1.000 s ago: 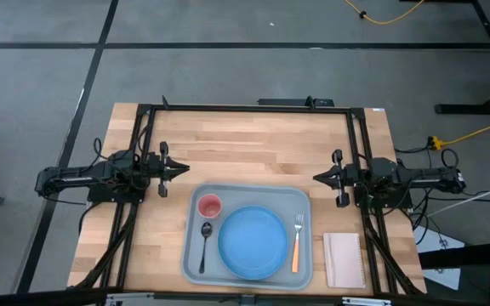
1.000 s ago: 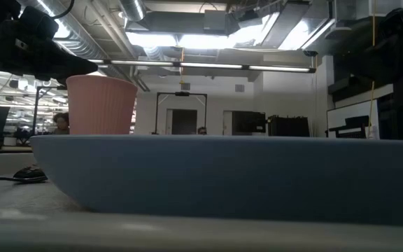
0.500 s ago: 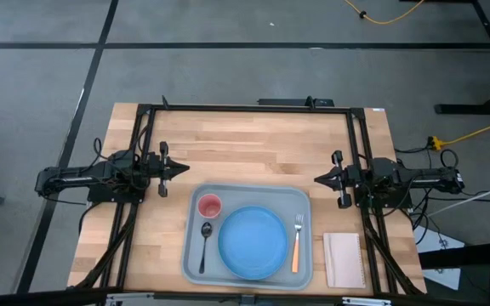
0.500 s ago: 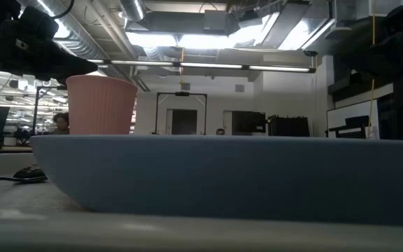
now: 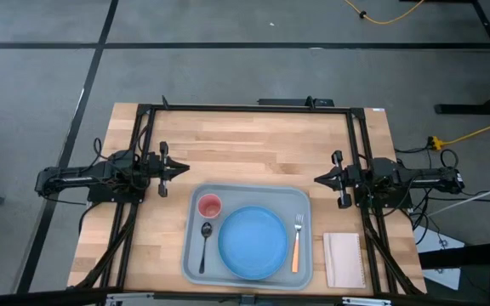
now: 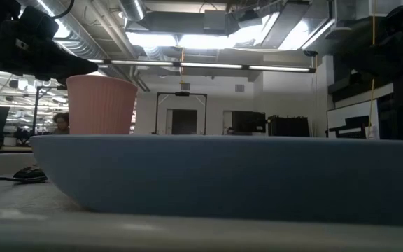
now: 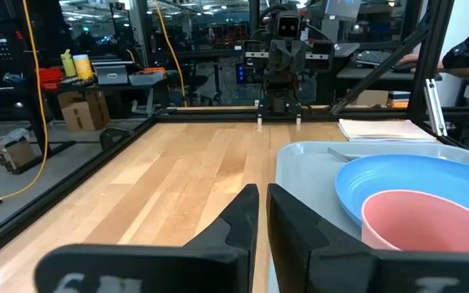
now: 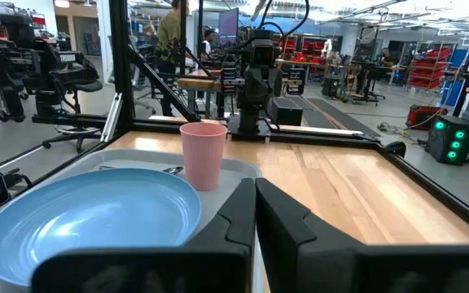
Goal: Pick and place plate/cup/fork/spoon on tray
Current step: Return to Home Position
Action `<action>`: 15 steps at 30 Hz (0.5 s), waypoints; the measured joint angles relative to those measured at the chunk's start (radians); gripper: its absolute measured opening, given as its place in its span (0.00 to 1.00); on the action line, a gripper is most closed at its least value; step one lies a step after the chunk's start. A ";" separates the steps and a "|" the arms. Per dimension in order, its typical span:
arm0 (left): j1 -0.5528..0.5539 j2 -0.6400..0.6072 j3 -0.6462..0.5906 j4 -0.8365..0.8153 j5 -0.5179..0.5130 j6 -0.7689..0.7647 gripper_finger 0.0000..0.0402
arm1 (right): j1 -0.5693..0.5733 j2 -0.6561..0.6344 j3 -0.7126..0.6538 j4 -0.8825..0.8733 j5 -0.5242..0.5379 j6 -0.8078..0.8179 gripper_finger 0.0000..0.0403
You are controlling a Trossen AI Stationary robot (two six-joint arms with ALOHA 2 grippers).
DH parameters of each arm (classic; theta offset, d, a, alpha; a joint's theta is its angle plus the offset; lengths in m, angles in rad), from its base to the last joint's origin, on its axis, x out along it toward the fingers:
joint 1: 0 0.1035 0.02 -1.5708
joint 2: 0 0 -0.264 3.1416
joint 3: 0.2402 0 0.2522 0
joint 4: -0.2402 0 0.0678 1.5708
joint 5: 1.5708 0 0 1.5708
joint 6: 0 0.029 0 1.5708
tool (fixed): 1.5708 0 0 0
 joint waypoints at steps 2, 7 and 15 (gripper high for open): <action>0.000 0.000 0.000 0.000 0.000 0.000 0.06 | 0.000 0.000 0.000 0.000 0.000 -0.001 0.04; 0.000 0.000 0.000 0.000 0.000 0.000 0.08 | 0.000 0.000 0.000 0.000 0.000 0.000 0.04; 0.000 0.000 0.000 0.000 0.000 0.000 0.05 | 0.000 0.000 0.000 0.000 0.000 -0.001 0.04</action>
